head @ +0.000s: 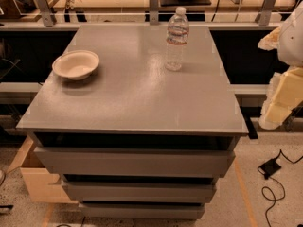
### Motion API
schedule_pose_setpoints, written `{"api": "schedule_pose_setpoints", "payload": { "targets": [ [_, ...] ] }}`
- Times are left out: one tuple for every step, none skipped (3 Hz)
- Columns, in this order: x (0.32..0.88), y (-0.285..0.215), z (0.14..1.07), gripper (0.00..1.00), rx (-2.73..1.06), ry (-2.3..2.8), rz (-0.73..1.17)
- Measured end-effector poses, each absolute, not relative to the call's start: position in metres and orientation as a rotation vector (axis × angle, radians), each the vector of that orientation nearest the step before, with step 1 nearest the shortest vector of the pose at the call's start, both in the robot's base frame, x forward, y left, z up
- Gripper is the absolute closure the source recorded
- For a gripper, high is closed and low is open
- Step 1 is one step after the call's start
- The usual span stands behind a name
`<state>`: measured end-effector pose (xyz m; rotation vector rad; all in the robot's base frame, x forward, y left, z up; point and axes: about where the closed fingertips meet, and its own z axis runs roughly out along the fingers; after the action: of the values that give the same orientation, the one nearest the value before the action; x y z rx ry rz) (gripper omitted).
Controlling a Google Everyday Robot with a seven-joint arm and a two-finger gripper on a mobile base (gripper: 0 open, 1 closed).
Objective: Knock water bottle over
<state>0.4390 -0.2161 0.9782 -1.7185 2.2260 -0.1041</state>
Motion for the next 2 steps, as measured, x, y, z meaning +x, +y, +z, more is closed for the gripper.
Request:
{"api": "schedule_pose_setpoints", "payload": {
  "targets": [
    [0.439,-0.216,0.978,0.0,-1.718,2.226,-0.104],
    [0.48,-0.207,0.976,0.0,-1.642,2.203,-0.05]
  ]
}}
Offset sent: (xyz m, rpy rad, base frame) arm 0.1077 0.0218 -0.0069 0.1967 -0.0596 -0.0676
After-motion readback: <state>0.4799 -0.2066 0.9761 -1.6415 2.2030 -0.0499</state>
